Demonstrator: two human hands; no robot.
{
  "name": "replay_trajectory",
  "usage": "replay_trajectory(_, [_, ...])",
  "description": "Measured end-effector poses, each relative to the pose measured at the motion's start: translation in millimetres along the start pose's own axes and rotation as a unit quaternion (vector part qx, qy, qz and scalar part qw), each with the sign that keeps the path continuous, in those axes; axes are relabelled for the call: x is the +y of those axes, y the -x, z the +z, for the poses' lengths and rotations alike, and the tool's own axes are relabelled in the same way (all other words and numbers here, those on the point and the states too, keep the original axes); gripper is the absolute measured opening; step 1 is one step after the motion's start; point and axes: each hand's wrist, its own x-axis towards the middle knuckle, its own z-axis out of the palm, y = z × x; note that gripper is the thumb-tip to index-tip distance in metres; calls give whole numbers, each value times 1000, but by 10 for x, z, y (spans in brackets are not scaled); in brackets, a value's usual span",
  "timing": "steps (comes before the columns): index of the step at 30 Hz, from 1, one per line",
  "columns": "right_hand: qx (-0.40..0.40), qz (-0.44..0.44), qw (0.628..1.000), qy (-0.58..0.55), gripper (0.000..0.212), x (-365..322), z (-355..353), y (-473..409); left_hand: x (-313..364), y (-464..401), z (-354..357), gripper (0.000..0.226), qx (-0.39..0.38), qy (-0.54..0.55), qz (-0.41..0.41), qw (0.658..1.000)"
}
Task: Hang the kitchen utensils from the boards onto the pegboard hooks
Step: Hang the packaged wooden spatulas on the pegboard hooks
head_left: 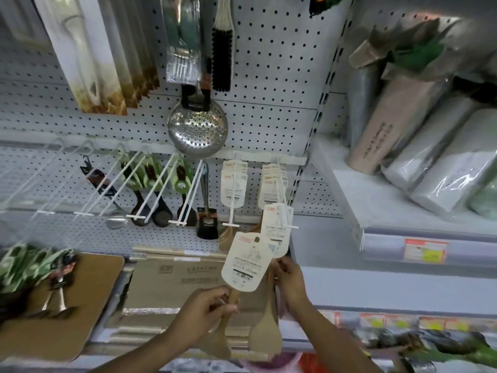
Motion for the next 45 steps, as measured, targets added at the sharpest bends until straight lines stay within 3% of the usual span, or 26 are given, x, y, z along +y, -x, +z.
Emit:
replay_trajectory(5, [-19, 7, 998, 54, 19, 62, -47, -510, -25, -11, 52, 26, 40, -10, -22, 999])
replay_trajectory(8, [-8, 17, 998, 67, 21, -177, 17, -625, -32, -3, 80, 4, 46, -20, -39, 998])
replay_trajectory(13, [-1, -1, 998, 63, 24, -311, 22, -750, 26, -31, 104, 30, 39, -41, -38, 998])
replay_trajectory(15, [-3, -15, 999, 45, 31, -327, 18, -753, 17, -56, 99, 26, 34, -45, -33, 998])
replay_trajectory(19, [5, -44, 993, 110, 17, -320, 38, -707, -14, -121, 98, 13, 29, -41, -38, 998])
replay_trajectory(21, [-45, -59, 982, 176, 34, -203, 40, -644, -32, -155, 113, 12, 34, -37, -46, 998])
replay_trajectory(23, [-152, -54, 961, 225, 51, -87, 28, -501, -79, -175, 120, 5, 42, -27, -55, 997])
replay_trajectory(26, [-281, 6, 951, 126, 61, -49, 44, -159, -163, -165, 119, 2, 51, -4, -55, 997])
replay_trajectory(28, [-317, -6, 944, 97, 56, -42, 108, 61, -202, -131, 128, 6, 56, 7, -53, 997])
replay_trajectory(34, [-208, -37, 976, 46, 16, -117, 397, 299, -289, -15, 134, 21, 68, 37, -74, 994])
replay_trajectory(38, [-170, -46, 984, 33, 16, -202, 531, 322, -361, 44, 132, 2, 67, 66, -92, 991])
replay_trajectory(41, [-143, -28, 989, 1, 17, -256, 593, 312, -424, 92, 113, 15, 60, 76, -104, 990])
replay_trajectory(45, [-138, -11, 990, -5, 17, -260, 631, 295, -568, 171, 103, 6, 51, 89, -119, 988])
